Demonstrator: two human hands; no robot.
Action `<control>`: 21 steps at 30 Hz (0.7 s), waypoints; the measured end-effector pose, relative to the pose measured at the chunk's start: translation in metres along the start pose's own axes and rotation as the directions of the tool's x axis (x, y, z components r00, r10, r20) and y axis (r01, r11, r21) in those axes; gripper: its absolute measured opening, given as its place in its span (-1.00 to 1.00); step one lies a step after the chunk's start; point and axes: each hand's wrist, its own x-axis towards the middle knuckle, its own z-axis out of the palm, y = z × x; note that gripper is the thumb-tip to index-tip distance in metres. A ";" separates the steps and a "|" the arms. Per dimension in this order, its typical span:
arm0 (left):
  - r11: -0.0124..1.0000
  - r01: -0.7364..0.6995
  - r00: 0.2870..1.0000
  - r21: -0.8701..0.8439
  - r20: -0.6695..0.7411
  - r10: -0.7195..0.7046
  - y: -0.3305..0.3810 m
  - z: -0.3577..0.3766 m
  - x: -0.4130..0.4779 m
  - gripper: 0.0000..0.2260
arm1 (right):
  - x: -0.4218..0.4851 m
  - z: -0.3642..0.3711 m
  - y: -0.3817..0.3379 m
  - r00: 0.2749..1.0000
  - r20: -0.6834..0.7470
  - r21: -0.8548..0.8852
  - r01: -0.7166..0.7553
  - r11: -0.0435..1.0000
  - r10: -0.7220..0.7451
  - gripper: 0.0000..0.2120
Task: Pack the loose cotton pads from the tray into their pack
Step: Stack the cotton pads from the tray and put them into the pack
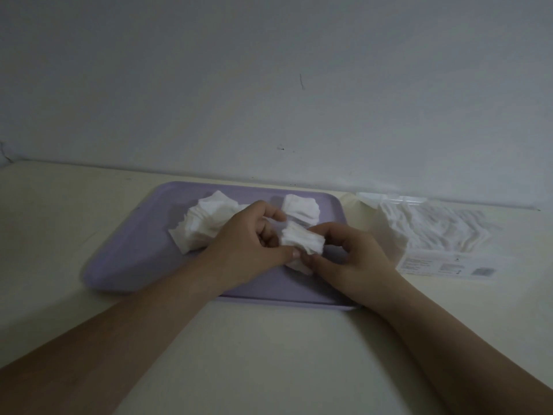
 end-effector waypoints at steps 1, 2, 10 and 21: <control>1.000 -0.008 0.999 0.003 0.039 0.008 0.000 -0.001 0.000 -0.58 | 0.000 0.001 0.001 1.000 -0.011 -0.052 0.022 0.998 -0.023 -0.85; 0.999 -0.031 0.996 0.012 0.083 0.029 -0.001 -0.002 0.000 -0.60 | -0.001 0.002 0.001 0.999 -0.016 -0.101 0.037 0.994 -0.039 -0.81; 0.997 -0.054 0.990 0.055 0.132 0.046 -0.003 -0.003 0.000 -0.73 | -0.003 0.006 0.002 0.981 -0.062 -0.200 0.168 0.965 -0.184 -0.53; 0.984 -0.055 0.996 0.171 0.084 0.041 -0.002 0.002 -0.002 -0.82 | -0.005 0.015 0.005 0.979 0.058 -0.313 0.202 0.928 -0.194 -0.49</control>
